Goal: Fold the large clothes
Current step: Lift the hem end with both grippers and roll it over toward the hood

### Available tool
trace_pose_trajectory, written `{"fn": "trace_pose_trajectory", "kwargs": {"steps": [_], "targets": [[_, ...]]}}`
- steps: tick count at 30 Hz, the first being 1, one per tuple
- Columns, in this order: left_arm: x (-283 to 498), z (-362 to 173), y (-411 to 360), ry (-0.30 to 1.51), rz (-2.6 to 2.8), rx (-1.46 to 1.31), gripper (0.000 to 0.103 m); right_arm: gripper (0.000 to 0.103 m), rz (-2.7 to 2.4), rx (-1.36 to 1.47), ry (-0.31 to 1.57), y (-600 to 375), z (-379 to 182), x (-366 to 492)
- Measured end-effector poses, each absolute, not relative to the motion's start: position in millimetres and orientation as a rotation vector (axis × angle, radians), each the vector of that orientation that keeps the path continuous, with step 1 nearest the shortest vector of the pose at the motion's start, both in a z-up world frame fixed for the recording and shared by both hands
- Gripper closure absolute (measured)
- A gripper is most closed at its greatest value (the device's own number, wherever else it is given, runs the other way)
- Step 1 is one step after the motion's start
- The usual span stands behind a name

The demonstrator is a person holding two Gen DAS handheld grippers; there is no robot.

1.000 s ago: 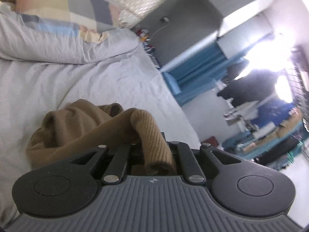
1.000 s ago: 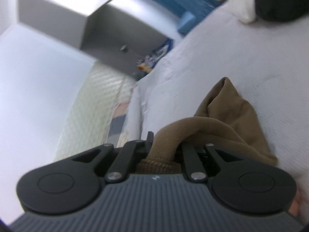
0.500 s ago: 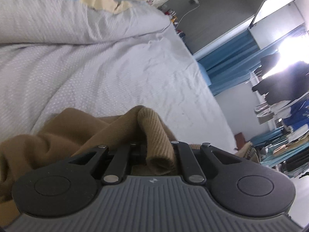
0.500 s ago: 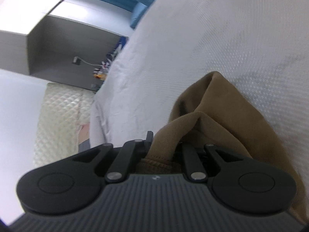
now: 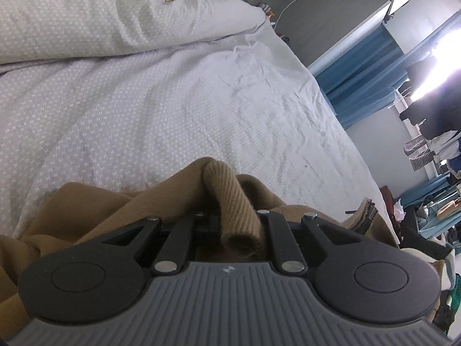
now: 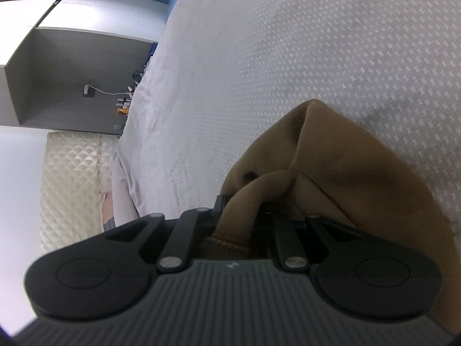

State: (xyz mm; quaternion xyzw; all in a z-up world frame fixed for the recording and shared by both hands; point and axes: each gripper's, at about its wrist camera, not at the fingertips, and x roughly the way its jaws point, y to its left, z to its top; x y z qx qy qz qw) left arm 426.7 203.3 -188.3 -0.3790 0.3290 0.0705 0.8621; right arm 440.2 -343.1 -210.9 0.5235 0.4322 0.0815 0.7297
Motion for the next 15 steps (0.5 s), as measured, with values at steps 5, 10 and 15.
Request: {"fn": "trace_pose_trajectory", "kwargs": {"steps": [5, 10, 15], "targets": [[418.0, -172.2, 197.6, 0.705, 0.111, -0.732, 0.086, 0.089, 0.214, 1.163, 0.938, -347.5, -209.2, 433.4], [392.6, -155.8, 208.0, 0.658, 0.058, -0.792, 0.076, 0.088, 0.253, 1.168, 0.937, -353.4, -202.5, 425.8], [367.8, -147.8, 218.4, 0.657, -0.025, -0.832, 0.070, 0.086, 0.311, 1.179, 0.955, -356.1, -195.6, 420.1]]}}
